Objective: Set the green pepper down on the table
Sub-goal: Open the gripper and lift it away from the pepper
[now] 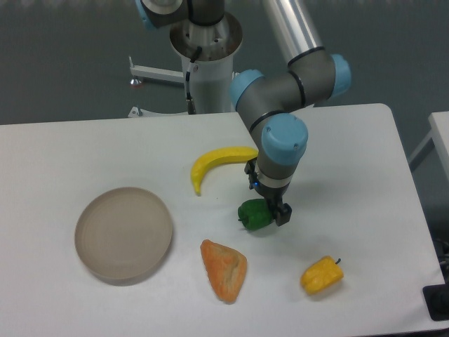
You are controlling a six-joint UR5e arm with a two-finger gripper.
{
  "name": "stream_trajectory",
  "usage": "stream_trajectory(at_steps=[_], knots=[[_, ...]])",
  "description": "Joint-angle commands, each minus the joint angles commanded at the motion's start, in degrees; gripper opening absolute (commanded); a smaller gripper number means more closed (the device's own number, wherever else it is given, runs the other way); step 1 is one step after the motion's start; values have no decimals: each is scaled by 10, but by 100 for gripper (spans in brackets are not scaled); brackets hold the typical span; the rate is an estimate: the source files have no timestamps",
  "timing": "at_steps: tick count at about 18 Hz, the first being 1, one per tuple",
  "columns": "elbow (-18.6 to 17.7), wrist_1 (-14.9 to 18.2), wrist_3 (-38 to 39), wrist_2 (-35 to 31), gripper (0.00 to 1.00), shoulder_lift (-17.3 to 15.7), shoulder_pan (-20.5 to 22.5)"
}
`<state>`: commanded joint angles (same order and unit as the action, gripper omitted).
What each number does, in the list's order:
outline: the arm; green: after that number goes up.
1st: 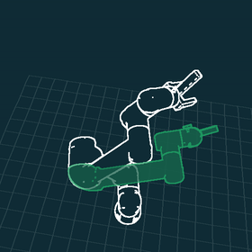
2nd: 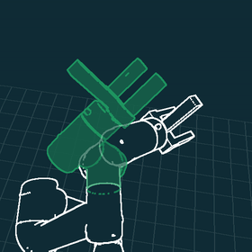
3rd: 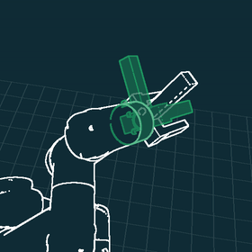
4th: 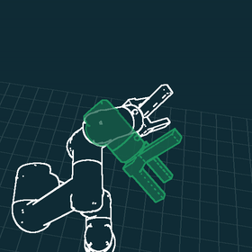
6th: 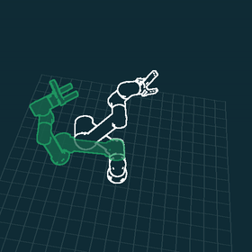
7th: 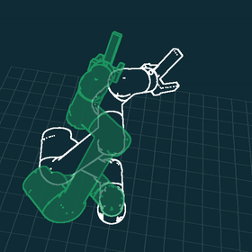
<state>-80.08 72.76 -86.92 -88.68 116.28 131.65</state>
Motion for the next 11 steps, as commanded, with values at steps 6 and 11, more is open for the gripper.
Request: stream_trajectory(at_steps=[6, 11], knots=[[49, 60, -2, -3, 100, -18, 33], [40, 60, -74, -4, 100, -34, 58]])
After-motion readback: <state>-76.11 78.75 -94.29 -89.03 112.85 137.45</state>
